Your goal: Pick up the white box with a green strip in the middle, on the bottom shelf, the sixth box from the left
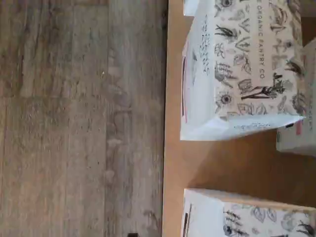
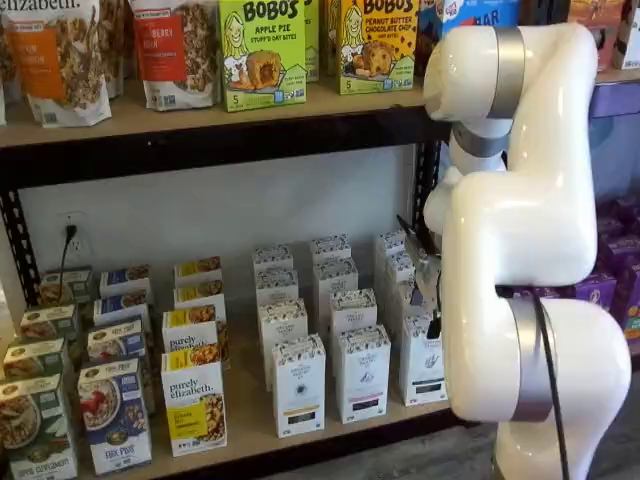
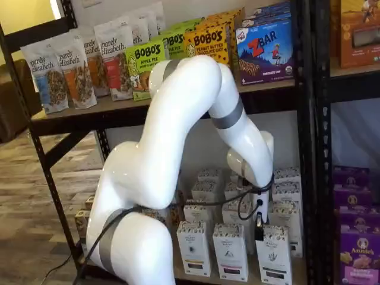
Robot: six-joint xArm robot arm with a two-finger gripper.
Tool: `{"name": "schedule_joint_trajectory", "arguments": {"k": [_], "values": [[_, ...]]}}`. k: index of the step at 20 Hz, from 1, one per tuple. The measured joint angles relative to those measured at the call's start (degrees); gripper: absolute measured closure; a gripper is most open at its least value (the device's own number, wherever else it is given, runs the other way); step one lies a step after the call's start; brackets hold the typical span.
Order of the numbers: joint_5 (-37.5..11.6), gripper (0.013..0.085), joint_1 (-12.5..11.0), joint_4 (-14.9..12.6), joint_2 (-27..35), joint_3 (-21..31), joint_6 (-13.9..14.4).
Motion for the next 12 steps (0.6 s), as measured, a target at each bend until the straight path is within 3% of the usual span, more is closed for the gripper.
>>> {"name": "schedule_joint_trajectory", "arguments": {"k": [2,4,8,12], "values": [[2.6,0.0130,-0.4,-4.7,0.0,-0.7,3.9],[3.5,0.0130,-0.6,-6.4,-0.2,-0.7,5.1],[3.3,0.0130,-0.7,-6.5,-0.3,-0.3,5.1],[1.9,0.0130,-0.6,-4.5,0.1,-0.2,3.4]]}}
